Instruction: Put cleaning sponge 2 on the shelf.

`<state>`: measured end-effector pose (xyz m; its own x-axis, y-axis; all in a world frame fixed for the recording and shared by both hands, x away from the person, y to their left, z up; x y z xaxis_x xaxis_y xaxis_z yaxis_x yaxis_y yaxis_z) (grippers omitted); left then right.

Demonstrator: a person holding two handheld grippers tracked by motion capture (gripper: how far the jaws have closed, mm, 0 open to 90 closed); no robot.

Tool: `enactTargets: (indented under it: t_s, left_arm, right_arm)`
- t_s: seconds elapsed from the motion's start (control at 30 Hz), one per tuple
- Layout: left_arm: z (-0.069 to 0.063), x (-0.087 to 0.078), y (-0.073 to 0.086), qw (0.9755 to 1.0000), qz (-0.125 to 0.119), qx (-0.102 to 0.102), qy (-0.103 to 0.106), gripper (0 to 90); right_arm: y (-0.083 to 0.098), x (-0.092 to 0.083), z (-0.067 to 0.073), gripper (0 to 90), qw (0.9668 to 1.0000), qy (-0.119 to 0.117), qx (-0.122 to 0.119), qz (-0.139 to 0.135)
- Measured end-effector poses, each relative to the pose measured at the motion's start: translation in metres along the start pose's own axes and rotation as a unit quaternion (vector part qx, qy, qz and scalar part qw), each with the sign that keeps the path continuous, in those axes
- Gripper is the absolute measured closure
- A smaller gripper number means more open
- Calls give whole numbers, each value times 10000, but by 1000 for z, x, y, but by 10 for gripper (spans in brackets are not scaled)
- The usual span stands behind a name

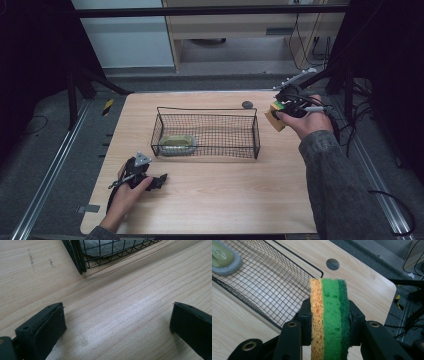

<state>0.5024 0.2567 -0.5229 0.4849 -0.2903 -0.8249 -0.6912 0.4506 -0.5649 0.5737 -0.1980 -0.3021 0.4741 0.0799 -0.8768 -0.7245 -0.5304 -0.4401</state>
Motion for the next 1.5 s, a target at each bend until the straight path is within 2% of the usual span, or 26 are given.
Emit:
enactTargets:
  t_s: [0.33,0.83,1.5]
  left_arm:
    - [0,0,0,10000,-1,-2,1,0]
    - [0,0,0,10000,-3,-2,-1,0]
    - [0,0,0,10000,-2,-1,-2,0]
  right_arm:
    - [-12,3,2,645,9998,89,-84,-134]
    - [-27,10,11,646,9996,-123,-94,-217]
    - [-44,45,39,645,9971,-497,-580,-37]
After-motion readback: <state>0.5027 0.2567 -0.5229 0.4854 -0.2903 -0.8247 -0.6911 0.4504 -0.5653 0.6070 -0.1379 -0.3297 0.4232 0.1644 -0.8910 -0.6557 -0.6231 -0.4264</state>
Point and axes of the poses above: each handheld gripper's, and its own axes: x roughly forward along the jaws, y roughly out of its underside, z roughly to its left, the point moved 2 cm from there along x, roughly forward along the jaws, and after that the axes turned 11 degrees about z, right-handed, at the moved point
